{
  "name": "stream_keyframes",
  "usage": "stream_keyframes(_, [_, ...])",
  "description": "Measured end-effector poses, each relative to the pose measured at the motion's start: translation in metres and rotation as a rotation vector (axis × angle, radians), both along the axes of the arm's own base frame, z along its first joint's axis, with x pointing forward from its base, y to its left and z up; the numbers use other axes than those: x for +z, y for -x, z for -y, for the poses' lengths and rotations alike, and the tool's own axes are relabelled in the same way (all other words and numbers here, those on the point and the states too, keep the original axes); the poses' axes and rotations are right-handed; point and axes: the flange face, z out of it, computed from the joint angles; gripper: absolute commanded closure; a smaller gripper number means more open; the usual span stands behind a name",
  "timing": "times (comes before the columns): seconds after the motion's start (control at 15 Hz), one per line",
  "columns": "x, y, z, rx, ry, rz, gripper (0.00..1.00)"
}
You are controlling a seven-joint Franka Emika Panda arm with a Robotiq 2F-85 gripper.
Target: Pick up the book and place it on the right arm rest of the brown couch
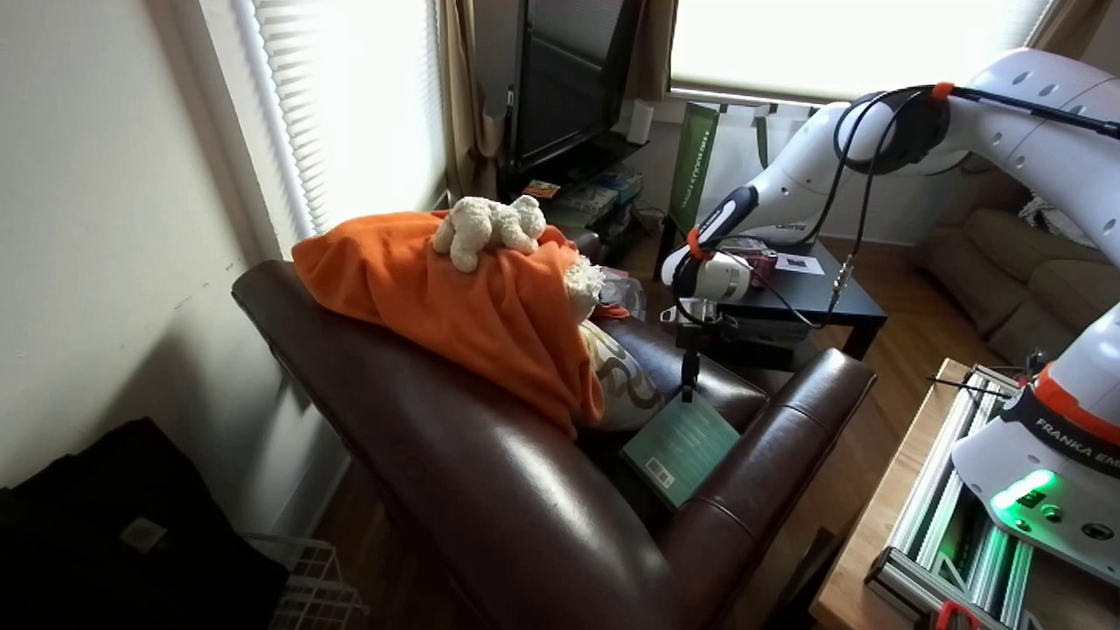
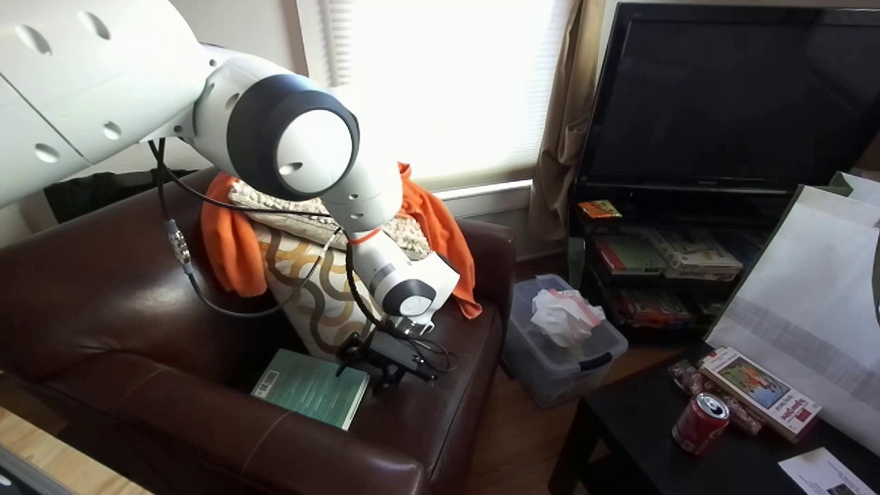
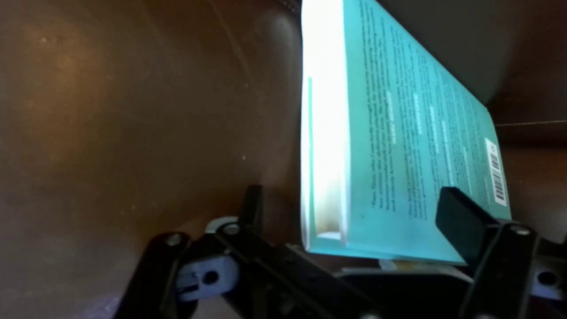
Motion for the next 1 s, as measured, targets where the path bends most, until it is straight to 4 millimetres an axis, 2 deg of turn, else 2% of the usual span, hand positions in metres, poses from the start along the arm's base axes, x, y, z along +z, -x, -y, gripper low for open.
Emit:
stream_keyframes(0.27, [0.028,-0.011,0.001,0.108,-0.084,0.07,0.0])
stream_keyframes(0.6, [0.045,-0.01,0.016,0.312,-0.271,-0.011,0.0])
stream_keyframes(0.73, [0.046,-0.011,0.024,0.35,-0.32,-0.027,0.0])
stream_keyframes(1.0, [0.033,-0.018,0.032,0.345,-0.327,-0.015,0.0])
